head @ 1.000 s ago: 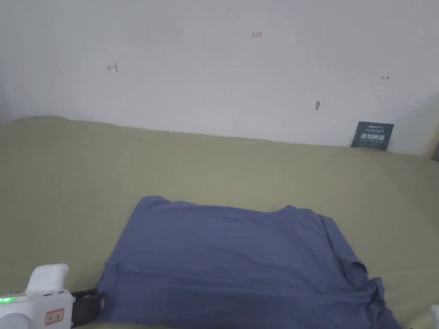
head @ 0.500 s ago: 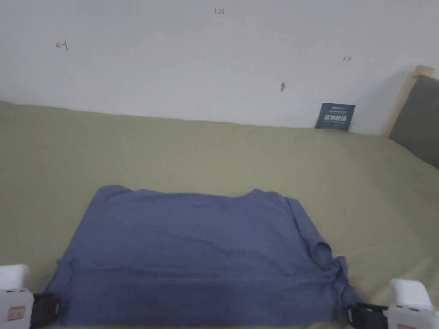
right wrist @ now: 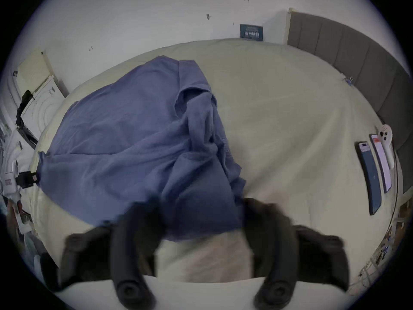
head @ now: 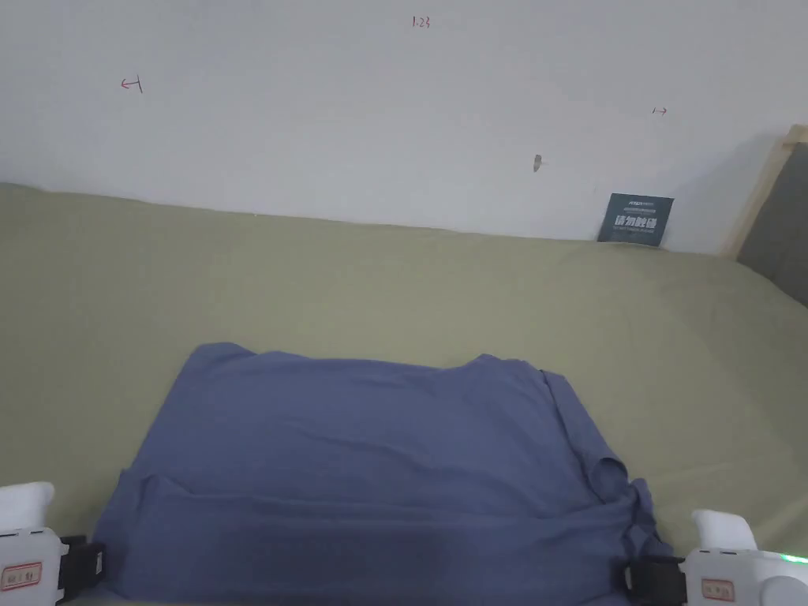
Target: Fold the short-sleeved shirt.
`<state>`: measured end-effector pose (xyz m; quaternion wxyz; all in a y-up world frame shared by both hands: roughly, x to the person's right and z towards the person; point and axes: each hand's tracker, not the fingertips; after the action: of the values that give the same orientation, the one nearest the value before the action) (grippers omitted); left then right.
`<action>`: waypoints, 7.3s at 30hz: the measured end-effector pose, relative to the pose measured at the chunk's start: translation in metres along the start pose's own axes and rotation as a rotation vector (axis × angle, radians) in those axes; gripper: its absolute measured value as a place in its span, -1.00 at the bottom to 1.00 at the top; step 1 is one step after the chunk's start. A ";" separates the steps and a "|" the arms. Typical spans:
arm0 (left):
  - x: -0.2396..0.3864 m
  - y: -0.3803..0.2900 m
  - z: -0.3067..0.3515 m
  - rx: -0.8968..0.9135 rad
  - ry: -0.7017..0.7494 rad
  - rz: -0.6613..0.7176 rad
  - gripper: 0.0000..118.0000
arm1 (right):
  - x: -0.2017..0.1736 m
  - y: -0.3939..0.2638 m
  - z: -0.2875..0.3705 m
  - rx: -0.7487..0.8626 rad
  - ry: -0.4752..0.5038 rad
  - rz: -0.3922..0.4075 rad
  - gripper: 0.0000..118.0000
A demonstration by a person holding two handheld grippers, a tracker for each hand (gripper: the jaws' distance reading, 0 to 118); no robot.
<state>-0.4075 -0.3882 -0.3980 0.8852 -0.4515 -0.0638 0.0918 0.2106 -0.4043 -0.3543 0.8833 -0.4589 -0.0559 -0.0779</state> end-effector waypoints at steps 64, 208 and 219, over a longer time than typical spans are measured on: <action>0.052 0.148 -0.026 0.043 -0.088 -0.069 -1.00 | -0.048 0.124 0.017 0.091 -0.007 0.147 -0.89; -0.091 -0.002 -0.061 -0.248 -0.667 0.464 -0.87 | -0.095 -0.018 0.110 0.058 0.118 0.113 -0.89; -0.042 0.035 0.007 -0.082 -0.731 0.273 -0.87 | -0.080 -0.021 0.119 0.059 0.132 0.097 -0.89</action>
<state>-0.4534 -0.3724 -0.4235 0.7650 -0.4283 -0.3178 0.3610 0.1248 -0.3111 -0.2831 0.9010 -0.4286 0.0225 -0.0635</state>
